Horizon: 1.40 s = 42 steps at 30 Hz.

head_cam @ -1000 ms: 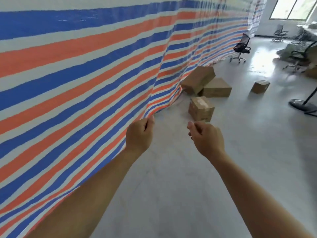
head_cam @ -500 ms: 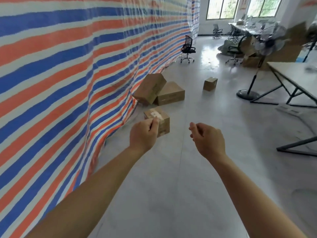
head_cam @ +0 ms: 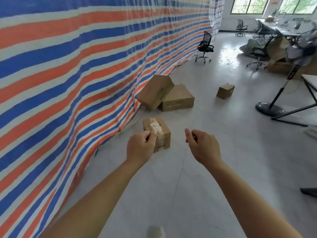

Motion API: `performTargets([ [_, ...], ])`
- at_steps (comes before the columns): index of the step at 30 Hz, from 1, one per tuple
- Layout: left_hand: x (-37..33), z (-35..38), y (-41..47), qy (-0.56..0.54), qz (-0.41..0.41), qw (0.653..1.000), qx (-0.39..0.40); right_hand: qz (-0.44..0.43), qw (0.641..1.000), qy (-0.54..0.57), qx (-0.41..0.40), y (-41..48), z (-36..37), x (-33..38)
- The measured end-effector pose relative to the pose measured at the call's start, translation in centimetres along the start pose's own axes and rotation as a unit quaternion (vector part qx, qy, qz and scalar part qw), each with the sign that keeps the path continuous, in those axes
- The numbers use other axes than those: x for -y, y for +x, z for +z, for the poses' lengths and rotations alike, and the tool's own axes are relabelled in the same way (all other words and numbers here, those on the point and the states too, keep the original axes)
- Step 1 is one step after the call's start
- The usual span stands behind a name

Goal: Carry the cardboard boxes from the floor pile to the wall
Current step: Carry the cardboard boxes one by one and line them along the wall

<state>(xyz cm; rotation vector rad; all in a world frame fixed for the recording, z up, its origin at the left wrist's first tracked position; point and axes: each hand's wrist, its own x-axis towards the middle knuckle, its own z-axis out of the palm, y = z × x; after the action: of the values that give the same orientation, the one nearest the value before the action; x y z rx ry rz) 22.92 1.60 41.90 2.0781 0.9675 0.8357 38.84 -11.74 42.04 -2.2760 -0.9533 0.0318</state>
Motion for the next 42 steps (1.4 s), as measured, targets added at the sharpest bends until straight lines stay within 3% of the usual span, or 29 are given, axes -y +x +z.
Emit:
performTargets([
  [5,1.0,8.4,12.8,-0.01,-0.009,0.999,0.04,0.046,0.998,-0.036,0.018,11.7,1.8,-5.0],
  [9,-2.1,16.3,24.4,-0.033,0.049,0.994,0.095,0.082,0.992,-0.09,-0.009,22.5,0.0,-9.8],
  [15,-4.7,27.9,36.5,-0.028,0.091,0.979,0.179,0.168,0.984,-0.057,-0.03,33.9,-0.8,-18.0],
  [19,-4.1,35.1,43.5,0.002,0.083,0.978,0.193,0.174,0.984,-0.039,-0.023,43.3,0.9,-23.4],
  [24,-2.6,42.3,54.4,0.006,-0.029,0.987,0.158,0.14,0.99,-0.004,0.033,58.2,4.2,-27.8],
  [29,-1.9,43.2,64.1,0.015,-0.109,0.99,0.091,0.073,0.99,-0.001,0.122,72.0,8.6,-26.7],
  [37,9.5,40.3,70.8,0.024,-0.254,0.967,0.005,-0.039,0.966,-0.033,0.252,83.7,20.0,-21.3],
  [42,15.4,39.7,74.7,0.043,-0.311,0.949,-0.01,-0.059,0.948,-0.043,0.311,88.7,27.8,-18.9],
])
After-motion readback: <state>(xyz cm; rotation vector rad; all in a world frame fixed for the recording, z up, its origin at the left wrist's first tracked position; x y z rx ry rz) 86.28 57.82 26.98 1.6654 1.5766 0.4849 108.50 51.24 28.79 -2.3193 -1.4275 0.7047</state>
